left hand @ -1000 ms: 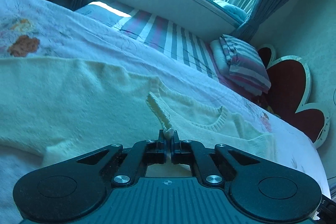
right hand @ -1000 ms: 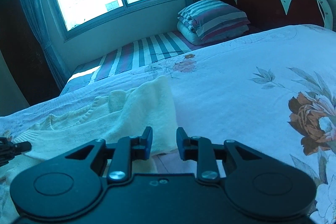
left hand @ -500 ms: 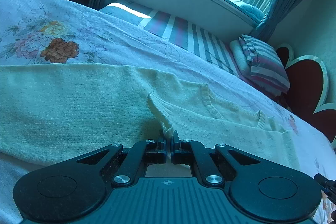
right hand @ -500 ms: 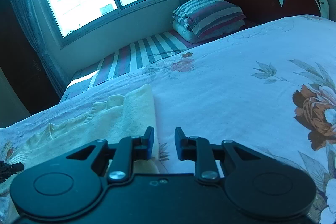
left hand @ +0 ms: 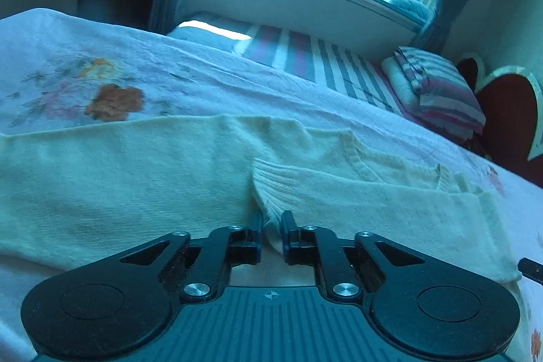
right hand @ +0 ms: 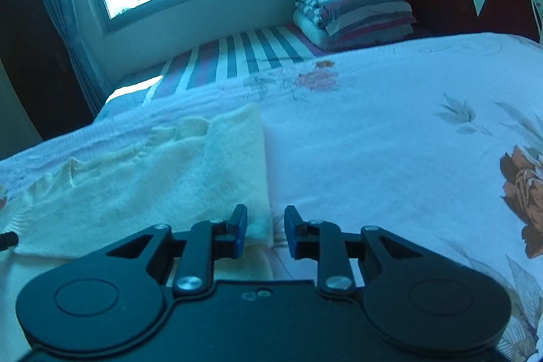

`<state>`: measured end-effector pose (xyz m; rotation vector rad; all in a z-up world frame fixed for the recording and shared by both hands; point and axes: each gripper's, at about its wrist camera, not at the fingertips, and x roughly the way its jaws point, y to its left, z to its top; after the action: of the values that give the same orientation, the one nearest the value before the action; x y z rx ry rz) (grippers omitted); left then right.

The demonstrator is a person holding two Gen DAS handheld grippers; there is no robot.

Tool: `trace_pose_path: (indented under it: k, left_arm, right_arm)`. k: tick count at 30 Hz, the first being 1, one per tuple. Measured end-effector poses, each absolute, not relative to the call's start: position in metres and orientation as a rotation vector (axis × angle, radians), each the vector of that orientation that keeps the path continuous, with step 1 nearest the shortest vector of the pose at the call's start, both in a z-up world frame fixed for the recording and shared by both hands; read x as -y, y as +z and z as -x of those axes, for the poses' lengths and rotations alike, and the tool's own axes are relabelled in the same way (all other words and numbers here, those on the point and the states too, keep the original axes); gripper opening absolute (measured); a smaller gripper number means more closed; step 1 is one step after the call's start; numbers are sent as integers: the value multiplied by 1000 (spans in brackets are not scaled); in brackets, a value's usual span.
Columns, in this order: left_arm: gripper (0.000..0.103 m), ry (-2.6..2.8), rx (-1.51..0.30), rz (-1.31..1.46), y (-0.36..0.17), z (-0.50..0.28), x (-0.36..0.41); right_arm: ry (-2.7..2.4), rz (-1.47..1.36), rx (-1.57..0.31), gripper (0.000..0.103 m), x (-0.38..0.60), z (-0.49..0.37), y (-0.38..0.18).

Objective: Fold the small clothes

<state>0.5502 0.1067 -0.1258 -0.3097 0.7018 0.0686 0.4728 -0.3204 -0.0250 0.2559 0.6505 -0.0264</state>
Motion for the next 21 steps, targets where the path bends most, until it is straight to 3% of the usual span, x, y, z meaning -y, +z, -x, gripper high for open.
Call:
trace_pose_path:
  k: [1,2,4,5,6,8,14,21]
  left_arm:
    - [64,114,-669,320,-122,-538,-118]
    - [97,162,-617,329,-117,-521,-130]
    - [96,218,-530,365,-110,-487,-160]
    - [85,257,-520,405,-109,-471,-182]
    - [65,305,-506,452,-110,-455,-204]
    - [52,401,-483,554,-115,-426,-252]
    - [52,630,-416,770,-138,-375,-363]
    - [52,596,-430,869,-163,-392,-422]
  right_arm:
    - [-20,-257,-630,30,320,-469,-20]
    - [-8,-261,-619,30,318,-466,-16]
    - [34,-270,-604,30,308,-462,-10]
    - [52,-263,-599,30,301,-461,-8]
    - [65,-255,-597,30,293,-462,-6]
    - [92,-260,-603,30,277,-462,-6]
    - [141,-207,-624,30,229,-458,-5]
    - [138,-169,-630,30,197,-453,-1]
